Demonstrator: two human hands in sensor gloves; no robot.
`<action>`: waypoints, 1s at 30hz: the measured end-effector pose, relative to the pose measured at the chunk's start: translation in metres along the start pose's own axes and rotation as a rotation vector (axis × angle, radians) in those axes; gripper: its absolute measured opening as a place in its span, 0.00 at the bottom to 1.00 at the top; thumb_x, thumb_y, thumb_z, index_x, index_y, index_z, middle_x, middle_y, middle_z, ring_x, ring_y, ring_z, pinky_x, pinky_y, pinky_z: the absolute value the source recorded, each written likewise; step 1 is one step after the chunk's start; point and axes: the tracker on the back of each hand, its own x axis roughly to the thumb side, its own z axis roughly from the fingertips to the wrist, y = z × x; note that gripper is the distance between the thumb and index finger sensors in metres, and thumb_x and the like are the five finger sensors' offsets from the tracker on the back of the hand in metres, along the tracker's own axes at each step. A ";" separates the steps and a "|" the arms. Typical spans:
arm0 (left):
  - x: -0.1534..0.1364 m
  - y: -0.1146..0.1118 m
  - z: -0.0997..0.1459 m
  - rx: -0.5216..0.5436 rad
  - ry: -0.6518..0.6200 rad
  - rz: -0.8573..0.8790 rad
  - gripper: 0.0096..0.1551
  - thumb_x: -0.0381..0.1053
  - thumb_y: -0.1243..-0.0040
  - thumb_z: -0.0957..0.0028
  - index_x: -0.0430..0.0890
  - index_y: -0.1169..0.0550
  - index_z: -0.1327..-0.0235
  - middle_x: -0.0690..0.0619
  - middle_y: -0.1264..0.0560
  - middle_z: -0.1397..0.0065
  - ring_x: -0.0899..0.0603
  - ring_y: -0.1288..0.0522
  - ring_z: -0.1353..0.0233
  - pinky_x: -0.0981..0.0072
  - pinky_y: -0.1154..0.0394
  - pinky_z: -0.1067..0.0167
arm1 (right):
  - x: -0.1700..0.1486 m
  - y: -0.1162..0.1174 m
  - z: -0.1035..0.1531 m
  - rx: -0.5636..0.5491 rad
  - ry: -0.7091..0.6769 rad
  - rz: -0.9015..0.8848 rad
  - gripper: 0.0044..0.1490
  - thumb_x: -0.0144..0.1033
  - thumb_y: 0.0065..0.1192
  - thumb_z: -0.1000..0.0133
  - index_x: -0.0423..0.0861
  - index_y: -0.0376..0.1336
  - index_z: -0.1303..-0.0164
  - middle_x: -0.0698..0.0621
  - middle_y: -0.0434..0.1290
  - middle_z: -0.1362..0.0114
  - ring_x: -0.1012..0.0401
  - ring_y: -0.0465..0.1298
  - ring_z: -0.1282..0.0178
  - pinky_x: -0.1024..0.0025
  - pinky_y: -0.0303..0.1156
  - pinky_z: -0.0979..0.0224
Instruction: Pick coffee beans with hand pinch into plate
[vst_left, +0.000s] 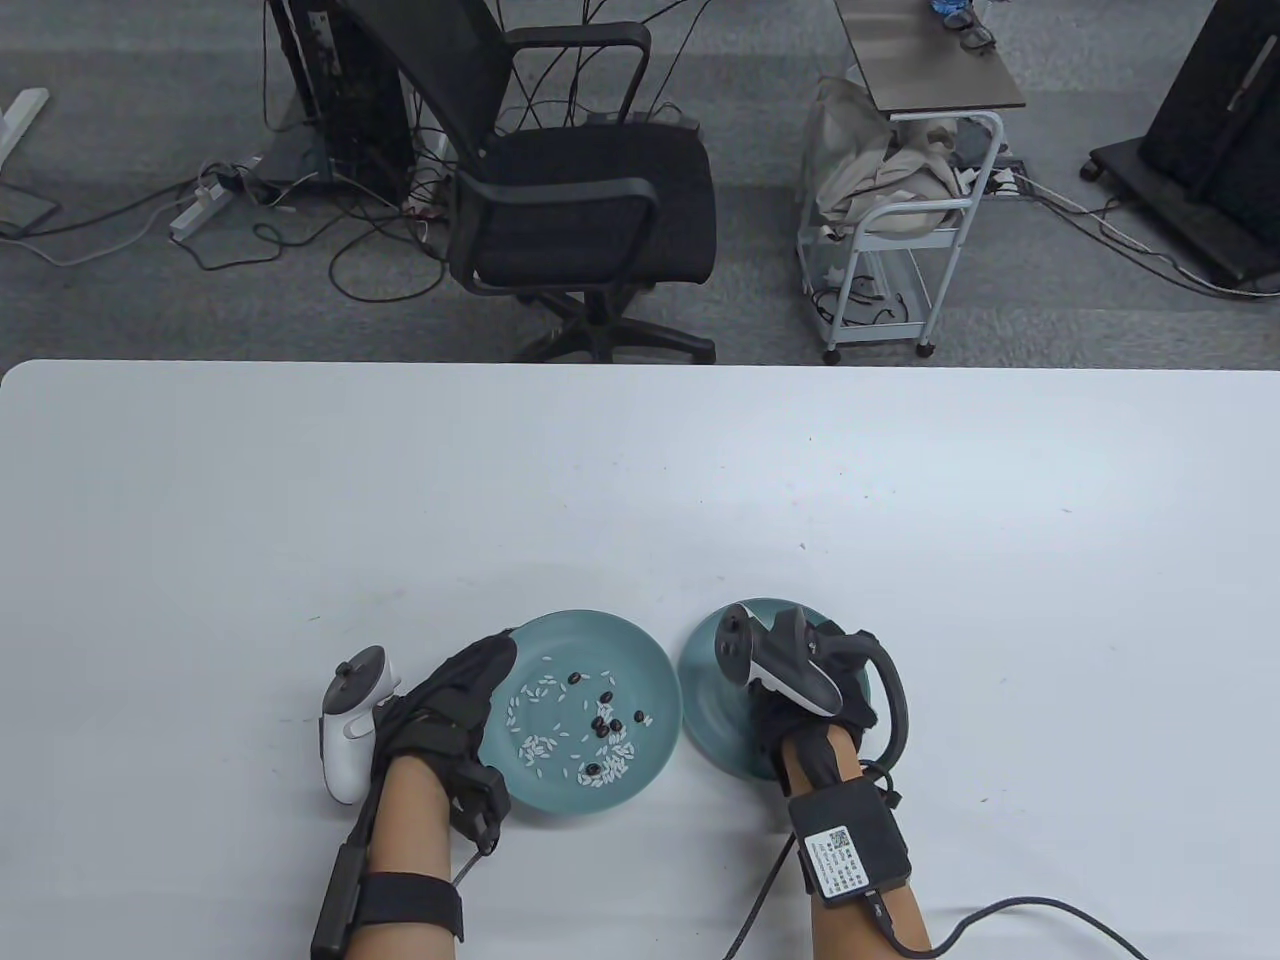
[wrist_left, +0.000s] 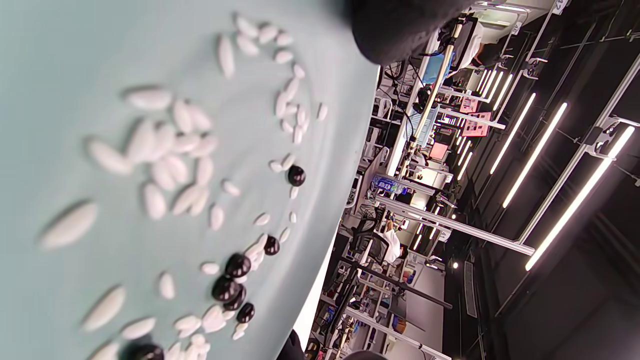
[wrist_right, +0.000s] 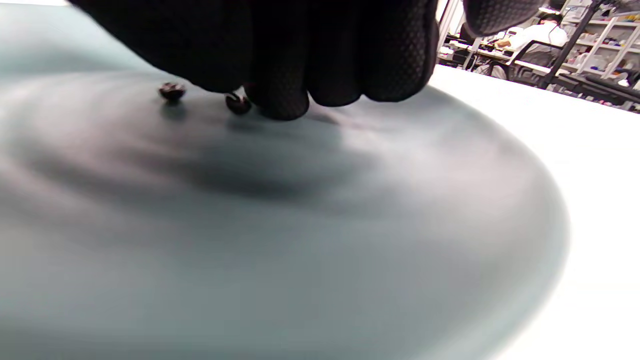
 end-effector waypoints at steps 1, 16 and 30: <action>0.000 0.000 0.000 -0.002 -0.003 -0.002 0.32 0.53 0.49 0.26 0.42 0.36 0.13 0.37 0.21 0.31 0.36 0.16 0.39 0.51 0.16 0.47 | -0.004 -0.005 0.002 -0.025 0.001 -0.011 0.25 0.47 0.58 0.41 0.47 0.68 0.39 0.45 0.66 0.25 0.43 0.68 0.30 0.31 0.56 0.23; -0.001 -0.001 -0.001 -0.014 0.005 -0.005 0.32 0.54 0.49 0.26 0.42 0.36 0.13 0.37 0.21 0.31 0.37 0.16 0.39 0.51 0.16 0.47 | 0.005 -0.060 0.035 -0.234 -0.201 -0.379 0.25 0.47 0.59 0.42 0.46 0.69 0.40 0.44 0.65 0.25 0.42 0.68 0.29 0.31 0.57 0.24; 0.000 -0.003 -0.002 -0.033 0.000 -0.007 0.32 0.54 0.49 0.26 0.42 0.36 0.13 0.37 0.20 0.31 0.37 0.16 0.39 0.51 0.16 0.47 | 0.093 -0.075 0.078 -0.183 -0.457 -0.215 0.24 0.46 0.62 0.42 0.47 0.69 0.40 0.43 0.65 0.25 0.42 0.67 0.29 0.31 0.57 0.24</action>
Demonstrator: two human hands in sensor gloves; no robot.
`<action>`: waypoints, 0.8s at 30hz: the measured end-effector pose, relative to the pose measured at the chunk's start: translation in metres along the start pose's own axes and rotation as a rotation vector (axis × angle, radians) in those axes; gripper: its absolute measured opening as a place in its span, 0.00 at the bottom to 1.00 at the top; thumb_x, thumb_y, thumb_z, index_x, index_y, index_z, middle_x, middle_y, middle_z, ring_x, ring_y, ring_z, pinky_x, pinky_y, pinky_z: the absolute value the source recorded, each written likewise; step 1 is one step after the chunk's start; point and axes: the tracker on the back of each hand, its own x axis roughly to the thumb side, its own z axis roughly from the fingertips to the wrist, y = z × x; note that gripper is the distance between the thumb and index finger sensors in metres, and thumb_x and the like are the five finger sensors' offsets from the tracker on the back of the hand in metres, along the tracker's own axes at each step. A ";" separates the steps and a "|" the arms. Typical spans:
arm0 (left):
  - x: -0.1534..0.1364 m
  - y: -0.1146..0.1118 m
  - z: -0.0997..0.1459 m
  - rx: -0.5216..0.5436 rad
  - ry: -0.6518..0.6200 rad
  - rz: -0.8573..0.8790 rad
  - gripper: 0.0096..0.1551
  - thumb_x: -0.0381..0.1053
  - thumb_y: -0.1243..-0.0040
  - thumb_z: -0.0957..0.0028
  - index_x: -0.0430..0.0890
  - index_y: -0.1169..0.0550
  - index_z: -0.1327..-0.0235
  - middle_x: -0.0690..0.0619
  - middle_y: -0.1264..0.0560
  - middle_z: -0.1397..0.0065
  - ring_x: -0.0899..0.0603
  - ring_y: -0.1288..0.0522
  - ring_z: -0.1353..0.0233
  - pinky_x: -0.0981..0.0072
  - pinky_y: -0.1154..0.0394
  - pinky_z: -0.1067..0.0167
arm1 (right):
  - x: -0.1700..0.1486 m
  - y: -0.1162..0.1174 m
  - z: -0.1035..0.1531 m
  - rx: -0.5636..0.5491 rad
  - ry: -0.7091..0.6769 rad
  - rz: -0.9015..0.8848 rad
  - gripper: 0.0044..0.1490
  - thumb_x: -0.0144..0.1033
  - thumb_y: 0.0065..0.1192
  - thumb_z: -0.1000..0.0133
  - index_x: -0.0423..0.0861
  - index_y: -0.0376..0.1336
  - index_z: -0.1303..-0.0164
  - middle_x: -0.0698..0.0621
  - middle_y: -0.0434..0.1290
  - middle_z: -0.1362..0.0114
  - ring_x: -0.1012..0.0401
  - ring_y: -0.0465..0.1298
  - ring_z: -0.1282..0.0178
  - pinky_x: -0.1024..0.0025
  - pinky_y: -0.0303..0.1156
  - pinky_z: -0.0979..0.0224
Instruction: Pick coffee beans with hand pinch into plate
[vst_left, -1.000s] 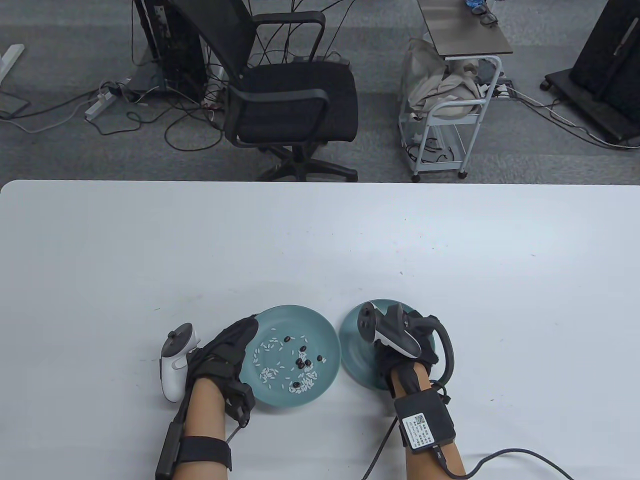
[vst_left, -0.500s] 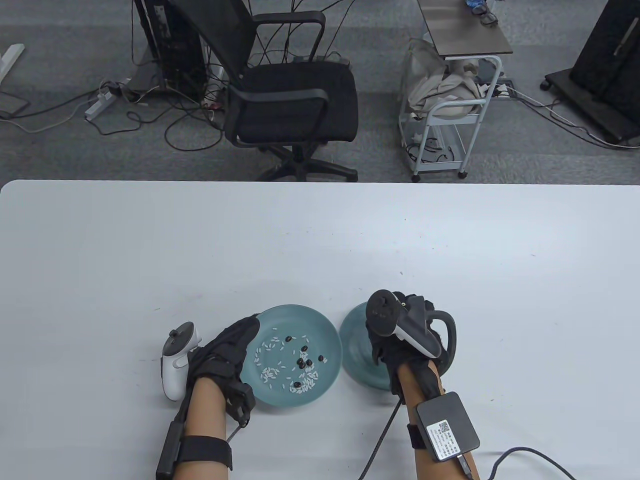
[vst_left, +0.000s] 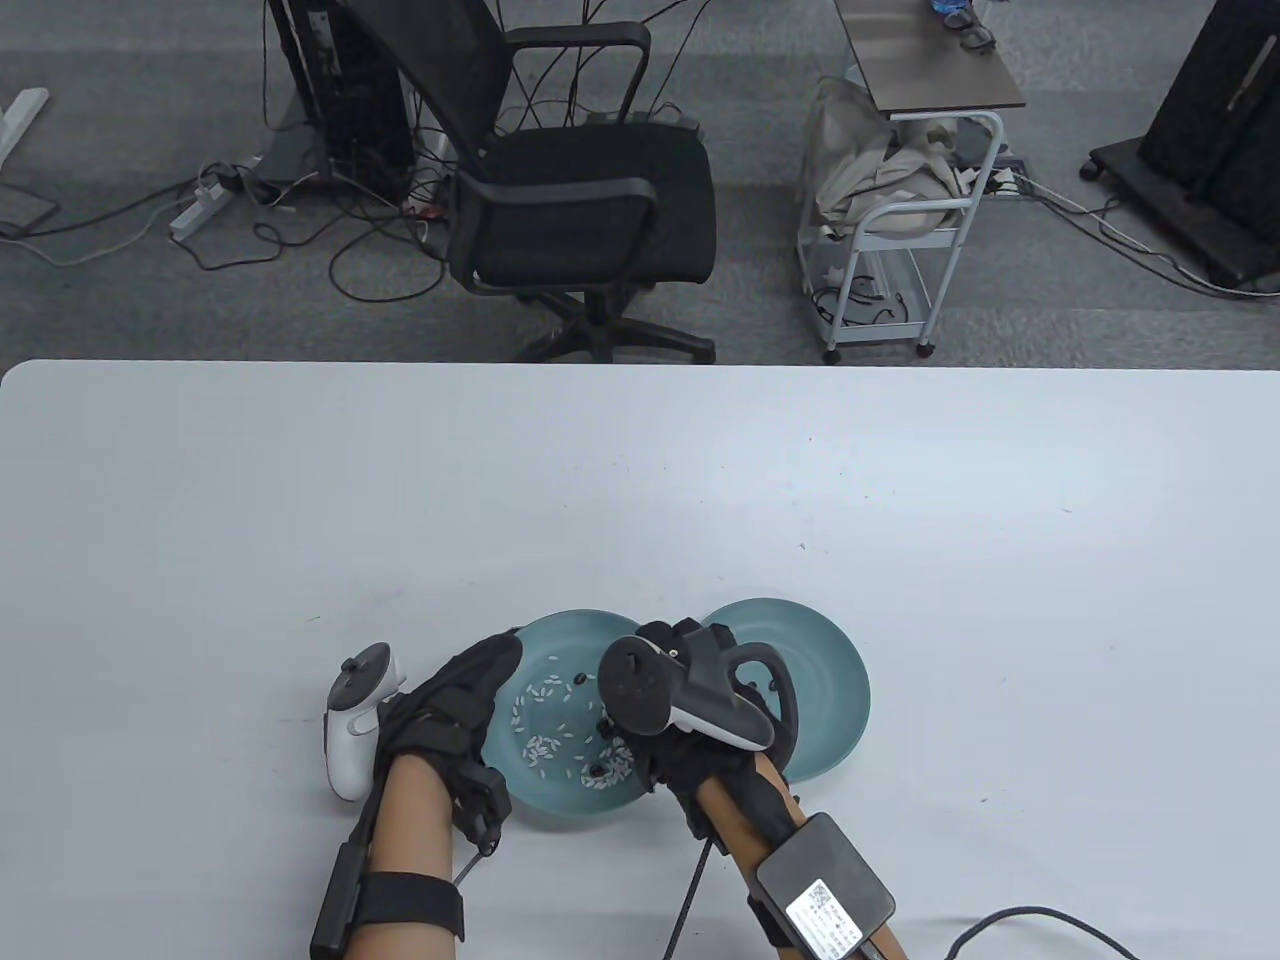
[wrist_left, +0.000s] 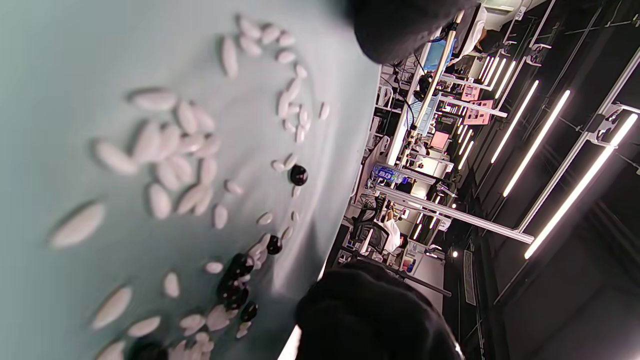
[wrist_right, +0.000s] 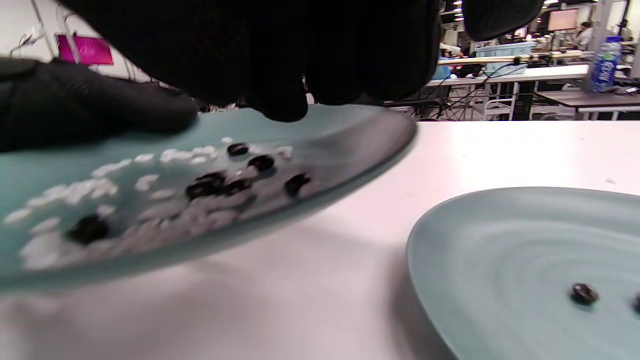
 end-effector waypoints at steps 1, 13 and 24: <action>0.000 0.000 0.000 -0.002 -0.001 0.000 0.32 0.54 0.49 0.26 0.41 0.36 0.13 0.37 0.21 0.31 0.37 0.16 0.39 0.51 0.16 0.47 | 0.005 0.002 0.000 0.009 -0.008 0.019 0.24 0.46 0.62 0.42 0.47 0.69 0.40 0.44 0.65 0.25 0.42 0.67 0.29 0.32 0.57 0.24; 0.000 0.000 -0.001 -0.006 -0.005 0.005 0.32 0.54 0.49 0.26 0.42 0.36 0.13 0.37 0.21 0.31 0.37 0.16 0.39 0.51 0.16 0.47 | 0.015 0.016 -0.004 0.053 -0.005 0.107 0.23 0.45 0.63 0.42 0.47 0.69 0.40 0.44 0.65 0.25 0.43 0.68 0.30 0.32 0.57 0.24; 0.000 0.000 0.000 -0.006 -0.007 0.022 0.32 0.54 0.49 0.26 0.42 0.36 0.13 0.37 0.21 0.31 0.36 0.17 0.39 0.50 0.16 0.47 | 0.021 0.018 -0.002 0.027 -0.036 0.114 0.25 0.48 0.62 0.42 0.47 0.69 0.41 0.44 0.66 0.26 0.43 0.68 0.31 0.31 0.57 0.24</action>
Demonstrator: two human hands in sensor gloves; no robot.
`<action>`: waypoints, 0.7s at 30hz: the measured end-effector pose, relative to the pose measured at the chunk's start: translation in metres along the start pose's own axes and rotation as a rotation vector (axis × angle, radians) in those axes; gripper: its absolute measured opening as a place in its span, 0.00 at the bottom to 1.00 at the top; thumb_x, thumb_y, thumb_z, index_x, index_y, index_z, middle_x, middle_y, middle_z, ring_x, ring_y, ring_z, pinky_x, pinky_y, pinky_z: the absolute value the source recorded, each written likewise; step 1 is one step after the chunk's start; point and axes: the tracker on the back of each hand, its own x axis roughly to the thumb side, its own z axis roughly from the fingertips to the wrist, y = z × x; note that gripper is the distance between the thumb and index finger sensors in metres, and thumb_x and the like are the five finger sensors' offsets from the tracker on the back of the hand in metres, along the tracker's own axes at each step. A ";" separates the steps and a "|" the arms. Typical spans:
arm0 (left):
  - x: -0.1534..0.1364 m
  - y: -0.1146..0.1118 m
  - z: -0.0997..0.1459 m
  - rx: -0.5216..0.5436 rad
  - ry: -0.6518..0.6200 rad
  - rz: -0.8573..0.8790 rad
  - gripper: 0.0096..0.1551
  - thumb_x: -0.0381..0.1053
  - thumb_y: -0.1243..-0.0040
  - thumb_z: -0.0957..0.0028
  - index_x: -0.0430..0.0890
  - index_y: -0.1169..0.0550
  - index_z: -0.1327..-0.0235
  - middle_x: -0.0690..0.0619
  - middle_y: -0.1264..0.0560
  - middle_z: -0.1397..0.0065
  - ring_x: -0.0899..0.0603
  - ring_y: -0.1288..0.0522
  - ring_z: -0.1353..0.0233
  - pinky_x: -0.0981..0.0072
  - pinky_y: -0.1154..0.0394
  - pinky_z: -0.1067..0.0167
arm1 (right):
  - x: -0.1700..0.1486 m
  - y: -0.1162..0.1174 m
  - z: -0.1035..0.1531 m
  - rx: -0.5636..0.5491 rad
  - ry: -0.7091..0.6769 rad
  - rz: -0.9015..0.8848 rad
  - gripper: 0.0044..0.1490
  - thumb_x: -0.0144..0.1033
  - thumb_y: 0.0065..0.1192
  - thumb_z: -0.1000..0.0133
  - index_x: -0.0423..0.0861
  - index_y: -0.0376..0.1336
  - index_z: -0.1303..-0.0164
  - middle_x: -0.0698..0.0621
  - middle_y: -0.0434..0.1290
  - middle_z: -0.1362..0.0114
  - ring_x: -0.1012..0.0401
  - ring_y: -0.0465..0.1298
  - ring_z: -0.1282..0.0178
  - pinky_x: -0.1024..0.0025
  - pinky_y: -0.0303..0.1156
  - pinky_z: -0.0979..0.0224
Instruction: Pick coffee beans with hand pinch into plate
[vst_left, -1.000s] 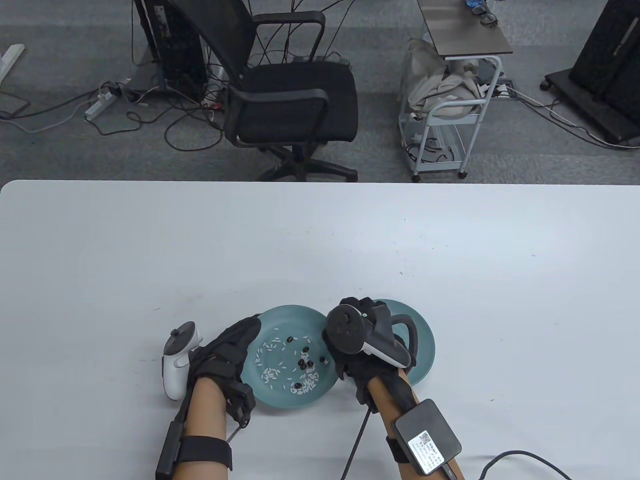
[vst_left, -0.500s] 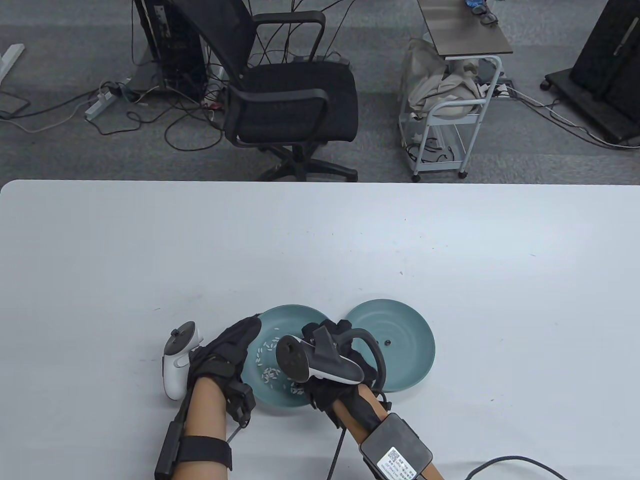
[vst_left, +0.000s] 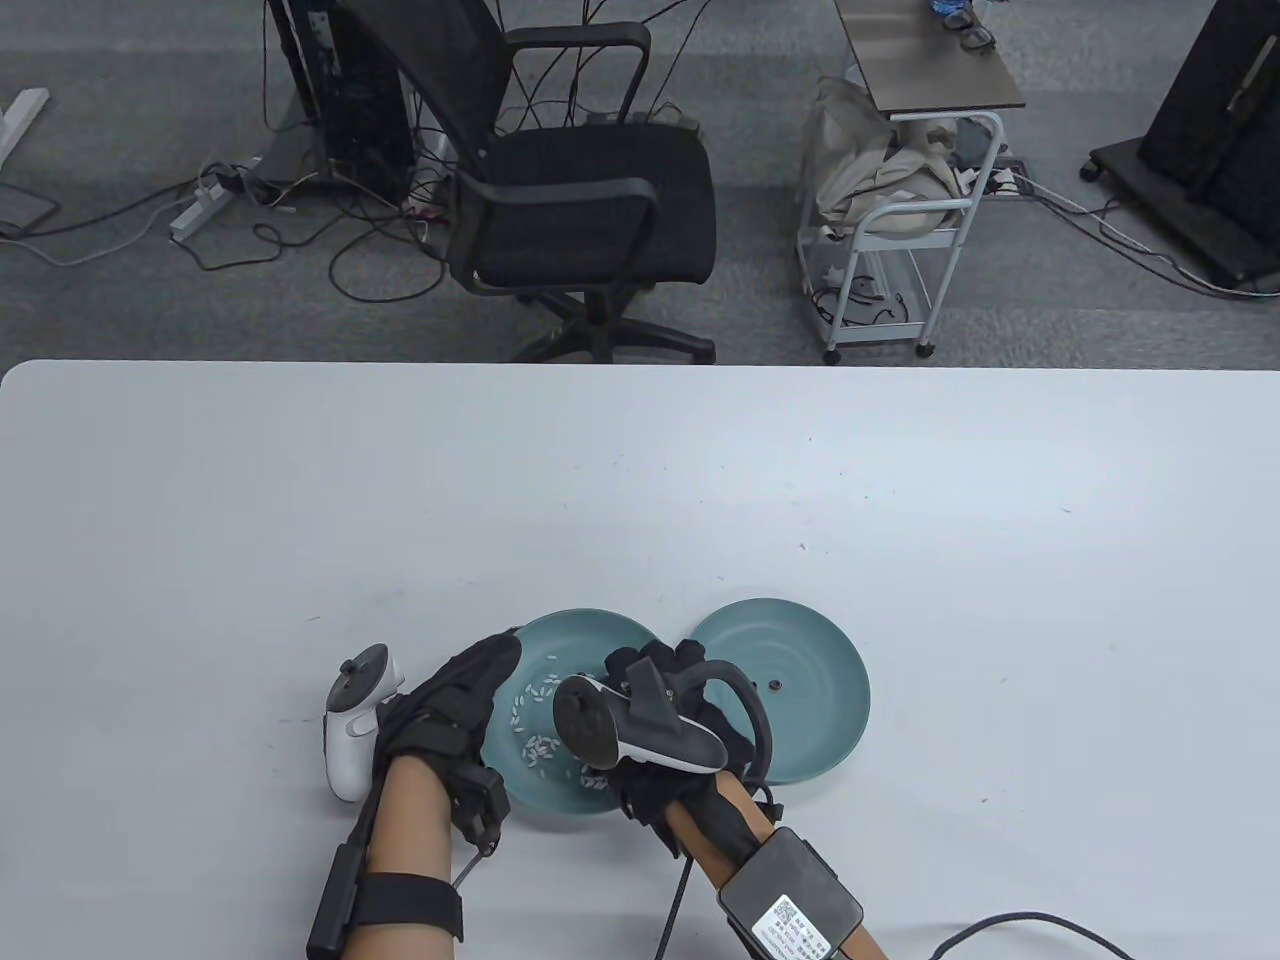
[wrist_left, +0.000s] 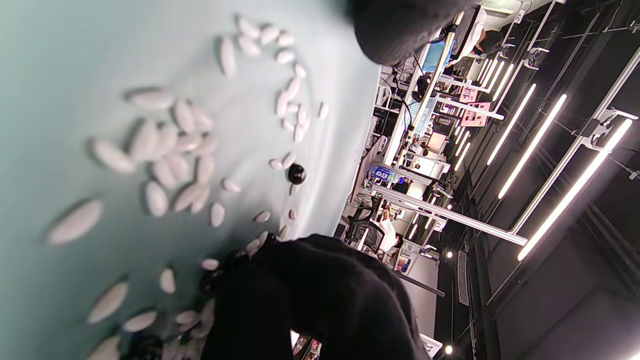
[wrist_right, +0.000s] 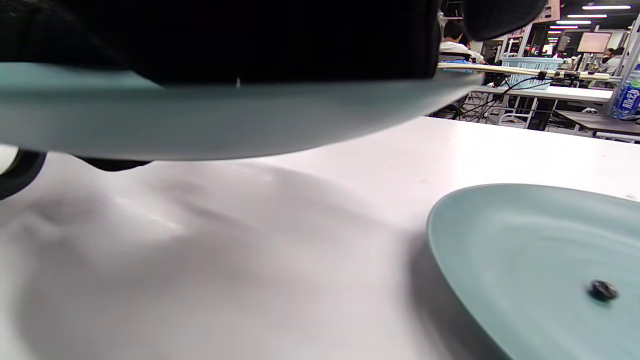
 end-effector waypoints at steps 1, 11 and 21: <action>0.000 0.000 0.000 0.000 -0.001 -0.001 0.32 0.54 0.49 0.26 0.42 0.36 0.13 0.37 0.21 0.31 0.36 0.17 0.39 0.50 0.17 0.47 | 0.001 0.000 0.000 0.001 -0.003 0.005 0.25 0.48 0.62 0.42 0.47 0.69 0.41 0.44 0.66 0.26 0.43 0.68 0.31 0.31 0.57 0.24; 0.000 0.000 0.001 -0.004 -0.006 0.008 0.32 0.54 0.49 0.26 0.42 0.37 0.13 0.37 0.21 0.31 0.36 0.16 0.39 0.51 0.16 0.47 | -0.002 -0.003 0.002 -0.011 -0.010 -0.066 0.24 0.48 0.59 0.41 0.47 0.70 0.42 0.44 0.66 0.26 0.43 0.68 0.31 0.31 0.57 0.24; -0.001 0.001 -0.001 -0.005 0.007 0.001 0.32 0.54 0.49 0.26 0.41 0.37 0.13 0.37 0.21 0.31 0.36 0.17 0.39 0.51 0.16 0.47 | 0.001 -0.001 0.001 0.037 -0.012 -0.048 0.25 0.49 0.60 0.41 0.48 0.69 0.40 0.43 0.65 0.25 0.42 0.68 0.30 0.30 0.56 0.24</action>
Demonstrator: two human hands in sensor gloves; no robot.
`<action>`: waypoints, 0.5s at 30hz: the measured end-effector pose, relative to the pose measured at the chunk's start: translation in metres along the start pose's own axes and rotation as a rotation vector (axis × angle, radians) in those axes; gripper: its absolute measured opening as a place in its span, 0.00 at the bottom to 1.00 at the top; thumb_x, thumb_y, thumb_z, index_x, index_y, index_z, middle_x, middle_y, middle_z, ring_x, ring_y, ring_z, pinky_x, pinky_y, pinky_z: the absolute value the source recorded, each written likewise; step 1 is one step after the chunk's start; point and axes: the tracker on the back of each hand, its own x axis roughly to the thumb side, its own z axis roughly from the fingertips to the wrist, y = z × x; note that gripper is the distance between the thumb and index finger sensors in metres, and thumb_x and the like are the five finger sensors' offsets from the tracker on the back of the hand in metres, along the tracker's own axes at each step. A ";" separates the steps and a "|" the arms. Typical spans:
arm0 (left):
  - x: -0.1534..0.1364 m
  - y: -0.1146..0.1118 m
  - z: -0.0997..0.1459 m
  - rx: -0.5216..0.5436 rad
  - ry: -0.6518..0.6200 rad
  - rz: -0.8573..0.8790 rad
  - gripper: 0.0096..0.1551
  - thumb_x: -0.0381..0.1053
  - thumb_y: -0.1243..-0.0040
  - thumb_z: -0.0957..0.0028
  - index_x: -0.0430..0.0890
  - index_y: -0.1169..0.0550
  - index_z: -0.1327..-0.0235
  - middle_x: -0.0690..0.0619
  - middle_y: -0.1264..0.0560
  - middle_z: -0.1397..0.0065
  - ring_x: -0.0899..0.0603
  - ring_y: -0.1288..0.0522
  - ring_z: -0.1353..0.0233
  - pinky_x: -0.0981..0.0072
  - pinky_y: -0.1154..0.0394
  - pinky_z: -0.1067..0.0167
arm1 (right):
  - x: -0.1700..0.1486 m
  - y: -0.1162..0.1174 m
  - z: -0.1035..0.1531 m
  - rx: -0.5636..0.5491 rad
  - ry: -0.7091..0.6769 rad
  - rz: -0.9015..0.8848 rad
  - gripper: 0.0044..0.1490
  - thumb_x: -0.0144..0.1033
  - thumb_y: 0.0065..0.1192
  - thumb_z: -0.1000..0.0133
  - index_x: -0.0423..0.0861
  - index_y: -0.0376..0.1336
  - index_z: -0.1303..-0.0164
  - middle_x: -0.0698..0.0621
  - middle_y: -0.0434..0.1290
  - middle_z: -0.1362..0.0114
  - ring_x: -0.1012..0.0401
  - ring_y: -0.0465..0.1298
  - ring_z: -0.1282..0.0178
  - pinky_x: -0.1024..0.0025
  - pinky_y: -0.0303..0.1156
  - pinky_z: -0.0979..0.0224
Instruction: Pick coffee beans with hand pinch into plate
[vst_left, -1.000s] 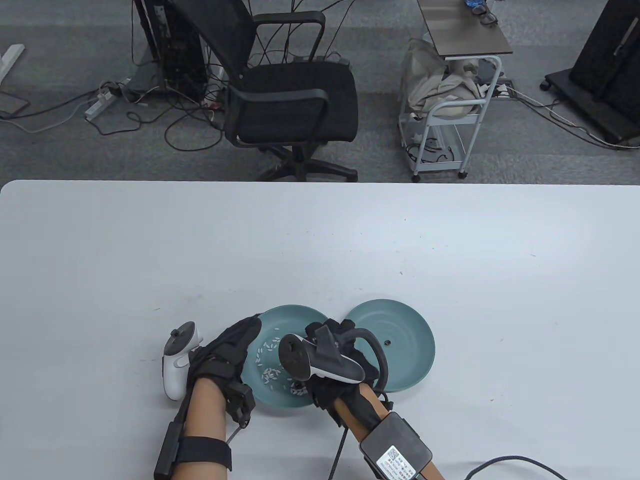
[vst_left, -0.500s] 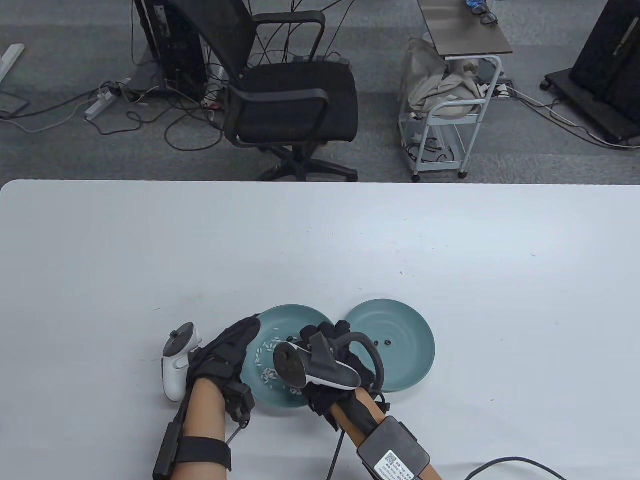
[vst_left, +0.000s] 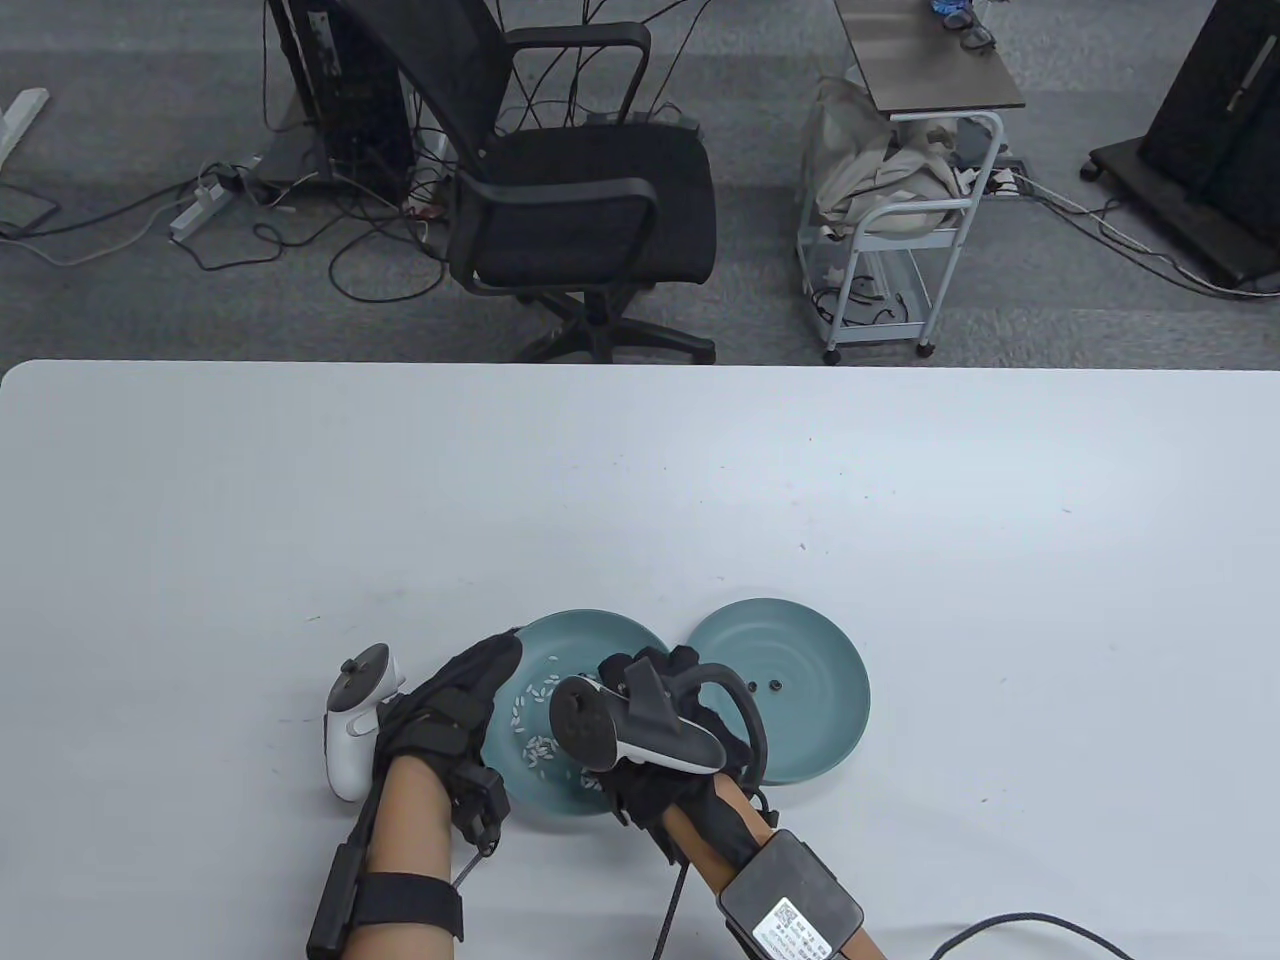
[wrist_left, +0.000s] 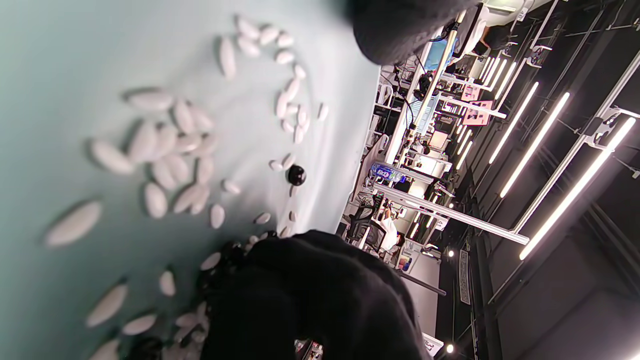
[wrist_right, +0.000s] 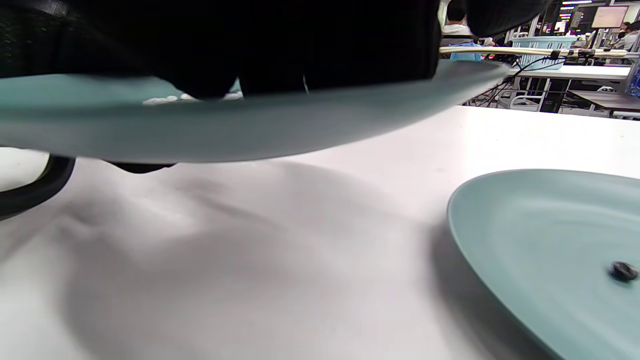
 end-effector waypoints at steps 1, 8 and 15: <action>0.000 0.000 0.000 0.001 0.002 0.001 0.32 0.54 0.49 0.26 0.41 0.37 0.13 0.37 0.21 0.31 0.36 0.16 0.40 0.51 0.16 0.47 | 0.000 0.000 0.000 0.001 -0.001 0.000 0.25 0.49 0.61 0.42 0.48 0.69 0.40 0.43 0.65 0.25 0.42 0.68 0.30 0.30 0.56 0.24; 0.002 0.000 0.002 -0.005 -0.008 -0.010 0.32 0.53 0.48 0.26 0.42 0.36 0.13 0.36 0.20 0.31 0.36 0.16 0.40 0.50 0.16 0.47 | 0.013 0.002 0.002 -0.053 0.007 0.073 0.23 0.47 0.64 0.43 0.48 0.70 0.43 0.43 0.66 0.26 0.43 0.68 0.31 0.29 0.56 0.24; 0.001 0.002 0.001 0.010 -0.004 -0.015 0.33 0.54 0.48 0.26 0.41 0.36 0.13 0.36 0.20 0.31 0.35 0.16 0.40 0.50 0.16 0.47 | 0.019 0.004 0.001 -0.053 0.067 0.094 0.24 0.45 0.67 0.43 0.48 0.71 0.40 0.44 0.66 0.25 0.42 0.68 0.31 0.27 0.54 0.24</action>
